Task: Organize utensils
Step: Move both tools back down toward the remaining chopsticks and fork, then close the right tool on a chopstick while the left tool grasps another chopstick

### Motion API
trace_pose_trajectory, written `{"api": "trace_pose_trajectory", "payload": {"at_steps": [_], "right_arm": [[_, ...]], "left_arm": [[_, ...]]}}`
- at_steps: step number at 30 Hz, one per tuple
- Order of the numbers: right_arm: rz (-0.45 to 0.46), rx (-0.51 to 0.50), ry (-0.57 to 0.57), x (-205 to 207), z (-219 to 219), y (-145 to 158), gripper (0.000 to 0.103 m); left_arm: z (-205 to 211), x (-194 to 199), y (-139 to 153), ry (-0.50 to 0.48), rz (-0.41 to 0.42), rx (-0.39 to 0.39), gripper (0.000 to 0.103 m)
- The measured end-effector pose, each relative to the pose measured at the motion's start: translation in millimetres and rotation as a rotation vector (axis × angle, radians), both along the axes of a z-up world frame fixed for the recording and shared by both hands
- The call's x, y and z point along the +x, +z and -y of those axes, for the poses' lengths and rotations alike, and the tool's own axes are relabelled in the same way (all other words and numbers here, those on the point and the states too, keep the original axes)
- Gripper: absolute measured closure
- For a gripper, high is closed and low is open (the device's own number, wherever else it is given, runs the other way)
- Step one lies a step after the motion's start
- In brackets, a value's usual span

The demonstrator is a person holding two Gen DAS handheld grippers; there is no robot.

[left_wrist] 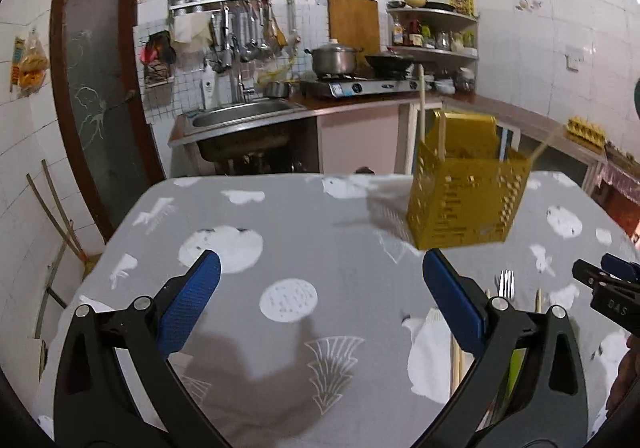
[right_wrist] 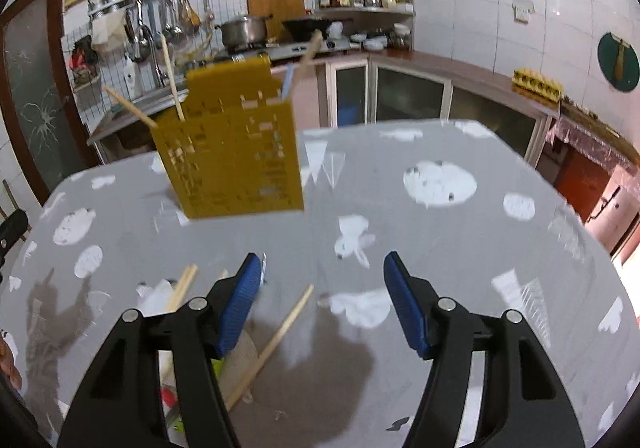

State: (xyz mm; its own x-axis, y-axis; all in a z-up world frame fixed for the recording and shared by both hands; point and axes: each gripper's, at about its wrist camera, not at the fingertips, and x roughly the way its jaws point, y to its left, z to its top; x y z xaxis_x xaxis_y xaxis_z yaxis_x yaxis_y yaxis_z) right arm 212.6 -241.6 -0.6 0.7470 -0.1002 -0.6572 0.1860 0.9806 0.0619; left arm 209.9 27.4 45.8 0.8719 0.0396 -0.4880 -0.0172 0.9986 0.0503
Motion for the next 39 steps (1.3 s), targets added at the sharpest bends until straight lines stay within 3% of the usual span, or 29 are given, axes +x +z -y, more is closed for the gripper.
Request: {"api": "trace_pose_trajectory", "payload": {"at_steps": [5, 11, 15, 17, 21, 26, 31, 39], "right_arm": [[-0.056, 0.015, -0.031, 10, 5, -25, 0.040], [-0.128, 0.018, -0.046, 29, -2, -45, 0.041], [-0.213, 0.044, -0.060, 45, -7, -59, 0.064], [-0.215, 0.043, -0.067, 48, -8, -61, 0.067], [-0.224, 0.054, 0.002, 54, -11, -60, 0.087], [-0.213, 0.061, 0.064, 55, -5, -56, 0.088], [-0.201, -0.008, 0.104, 54, -3, -50, 0.096], [-0.217, 0.039, 0.121, 58, 8, -57, 0.097]], "left_arm": [[2, 13, -26, -0.025, -0.075, -0.044, 0.005], [12, 29, -48, -0.022, -0.132, -0.027, 0.005], [15, 35, -57, -0.031, -0.158, -0.051, 0.005], [17, 38, -61, -0.039, -0.175, -0.059, 0.005], [23, 44, -67, -0.052, -0.203, -0.055, 0.005], [32, 47, -74, -0.079, -0.229, -0.067, 0.009], [46, 52, -81, -0.130, -0.267, -0.069, 0.022], [69, 58, -89, -0.193, -0.307, -0.045, 0.029]]}}
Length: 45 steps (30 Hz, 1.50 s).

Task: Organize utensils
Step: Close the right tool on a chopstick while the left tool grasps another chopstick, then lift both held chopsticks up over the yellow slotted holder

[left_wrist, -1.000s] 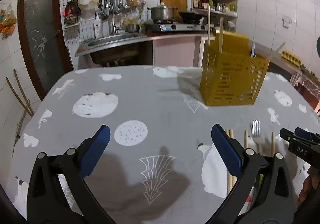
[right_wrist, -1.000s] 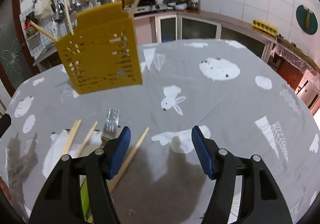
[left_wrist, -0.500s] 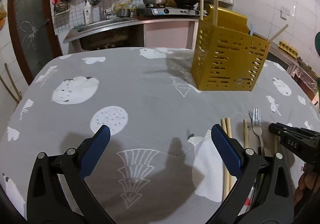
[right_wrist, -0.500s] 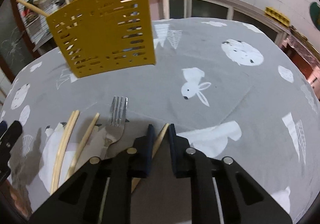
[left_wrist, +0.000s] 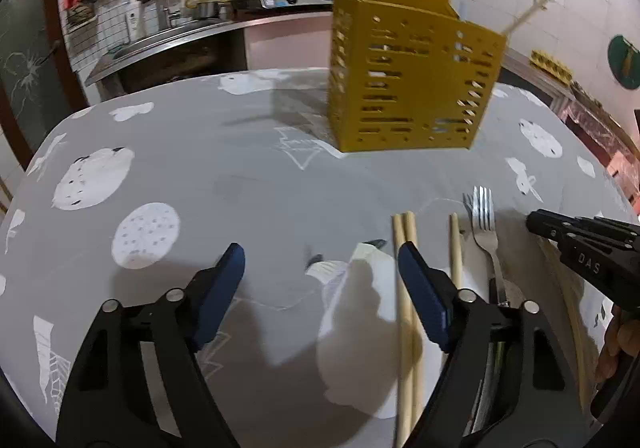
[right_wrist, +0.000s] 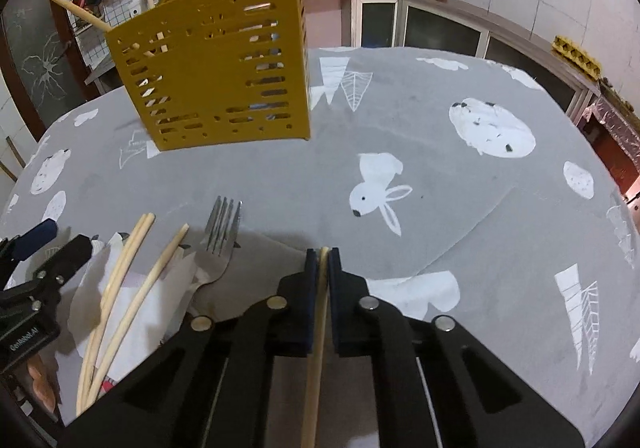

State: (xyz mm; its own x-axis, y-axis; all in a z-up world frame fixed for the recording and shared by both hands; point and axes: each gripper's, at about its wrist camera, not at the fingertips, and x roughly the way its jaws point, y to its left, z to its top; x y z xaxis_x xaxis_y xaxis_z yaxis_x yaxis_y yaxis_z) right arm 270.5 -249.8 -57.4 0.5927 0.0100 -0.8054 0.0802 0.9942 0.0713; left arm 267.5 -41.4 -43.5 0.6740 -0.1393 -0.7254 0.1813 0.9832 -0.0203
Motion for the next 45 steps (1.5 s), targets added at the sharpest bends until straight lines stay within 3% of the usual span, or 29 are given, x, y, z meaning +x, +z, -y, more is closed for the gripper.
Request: {"api": "trace_pose_trajectory", "payload": {"at_steps": [6, 17, 23, 34, 45], "right_arm": [[0.006, 0.034, -0.001, -1, 6, -5, 0.097], [0.014, 0.030, 0.009, -4, 6, -5, 0.097], [0.013, 0.037, 0.004, -4, 6, -5, 0.097], [0.031, 0.038, 0.002, -6, 7, -1, 0.097], [0.093, 0.054, 0.000, -15, 8, 23, 0.098]], "left_arm": [[14, 6, -8, -0.044, -0.041, 0.029, 0.040], [25, 5, -11, -0.076, -0.048, 0.045, 0.041], [34, 10, -16, -0.095, -0.081, 0.060, 0.052], [49, 21, -14, -0.096, -0.087, 0.028, 0.097], [35, 10, 8, -0.087, -0.027, -0.001, 0.098]]}}
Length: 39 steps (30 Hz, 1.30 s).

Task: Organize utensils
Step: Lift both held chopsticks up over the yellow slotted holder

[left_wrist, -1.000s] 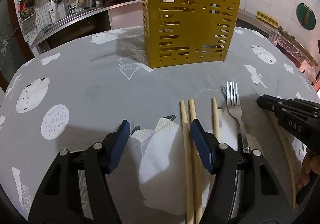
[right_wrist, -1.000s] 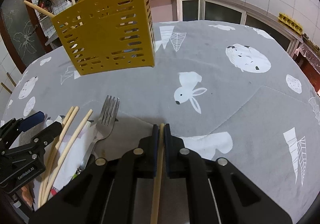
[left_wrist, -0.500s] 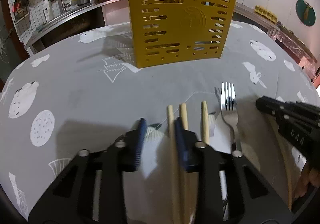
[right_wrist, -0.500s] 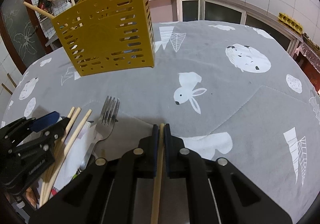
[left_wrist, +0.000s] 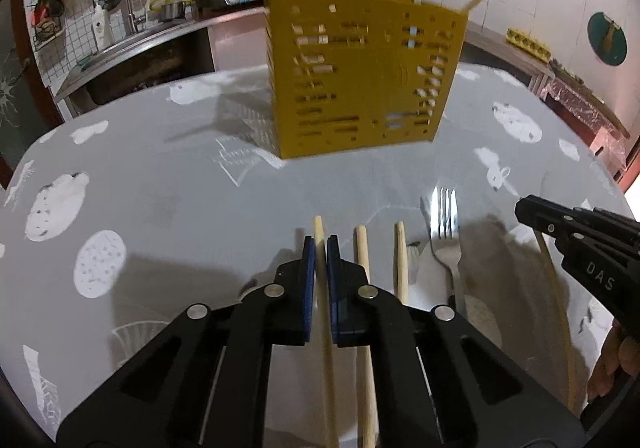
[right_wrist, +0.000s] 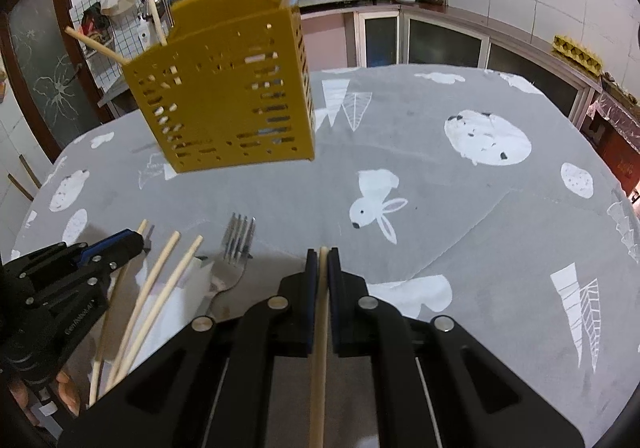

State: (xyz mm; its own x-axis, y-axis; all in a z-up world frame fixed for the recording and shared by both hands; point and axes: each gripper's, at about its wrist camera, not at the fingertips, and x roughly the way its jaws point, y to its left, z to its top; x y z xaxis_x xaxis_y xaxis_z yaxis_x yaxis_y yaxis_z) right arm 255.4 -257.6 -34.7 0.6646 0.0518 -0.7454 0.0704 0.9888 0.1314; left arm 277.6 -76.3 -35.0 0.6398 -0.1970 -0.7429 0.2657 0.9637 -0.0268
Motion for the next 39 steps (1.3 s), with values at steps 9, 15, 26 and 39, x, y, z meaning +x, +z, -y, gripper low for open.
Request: {"api": "trace_pose_trajectory", "payload": {"at_steps": [9, 15, 26, 39], "right_arm": [[0.097, 0.045, -0.004, -13, 6, 30, 0.098], [0.214, 0.038, -0.009, -30, 8, 61, 0.098], [0.436, 0.004, -0.014, -75, 3, 95, 0.097], [0.396, -0.003, 0.007, -65, -1, 90, 0.097]], "left_arm": [[-24, -24, 51, 0.038, 0.150, -0.061, 0.098], [-38, -44, 79, 0.067, 0.254, -0.095, 0.099], [-57, -80, 97, 0.111, 0.397, -0.130, 0.101], [-59, -24, 51, 0.126, 0.097, -0.122, 0.084]]}}
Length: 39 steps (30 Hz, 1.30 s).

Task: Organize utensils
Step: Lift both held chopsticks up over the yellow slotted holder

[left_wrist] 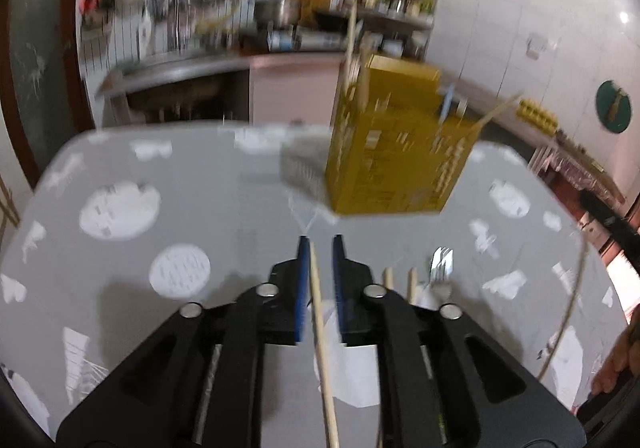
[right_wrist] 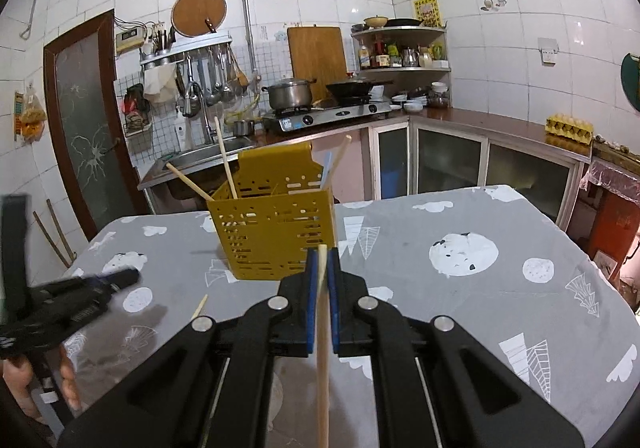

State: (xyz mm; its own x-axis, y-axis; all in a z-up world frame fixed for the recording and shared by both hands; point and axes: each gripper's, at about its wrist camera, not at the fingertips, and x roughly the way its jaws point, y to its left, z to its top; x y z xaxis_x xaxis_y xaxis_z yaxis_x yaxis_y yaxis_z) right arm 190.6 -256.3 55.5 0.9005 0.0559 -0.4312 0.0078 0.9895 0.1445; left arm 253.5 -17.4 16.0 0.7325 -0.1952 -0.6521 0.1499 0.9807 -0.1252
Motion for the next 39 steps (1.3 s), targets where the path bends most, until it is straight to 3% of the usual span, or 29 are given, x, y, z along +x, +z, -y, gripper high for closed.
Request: {"api": "trace_pose_trajectory", "payload": {"at_steps": [3, 10, 12, 14, 17, 20, 25, 32, 39], "right_arm": [[-0.016, 0.008, 0.003, 8, 0, -1, 0.097], [-0.027, 0.001, 0.003, 18, 0, -6, 0.098], [-0.027, -0.002, 0.001, 19, 0, -7, 0.097], [-0.026, -0.003, -0.001, 20, 0, -7, 0.097], [-0.026, 0.000, 0.002, 20, 1, -8, 0.097], [-0.019, 0.002, 0.007, 20, 0, -6, 0.097], [0.001, 0.011, 0.017, 18, 2, -1, 0.097], [0.048, 0.032, 0.024, 18, 3, 11, 0.098], [0.121, 0.046, 0.009, 20, 5, 26, 0.098]], "left_arm": [[5, 17, -22, 0.007, -0.057, 0.047, 0.059], [26, 51, -62, -0.021, -0.174, 0.142, 0.059], [30, 57, -69, -0.026, -0.207, 0.158, 0.069], [34, 59, -71, -0.030, -0.202, 0.170, 0.072], [34, 63, -70, -0.046, -0.207, 0.154, 0.098], [29, 65, -67, -0.042, -0.203, 0.122, 0.098], [28, 52, -47, -0.040, -0.111, 0.100, 0.098], [24, 8, 31, -0.050, 0.142, -0.009, 0.098], [33, -26, 92, -0.061, 0.370, -0.031, 0.098]]}}
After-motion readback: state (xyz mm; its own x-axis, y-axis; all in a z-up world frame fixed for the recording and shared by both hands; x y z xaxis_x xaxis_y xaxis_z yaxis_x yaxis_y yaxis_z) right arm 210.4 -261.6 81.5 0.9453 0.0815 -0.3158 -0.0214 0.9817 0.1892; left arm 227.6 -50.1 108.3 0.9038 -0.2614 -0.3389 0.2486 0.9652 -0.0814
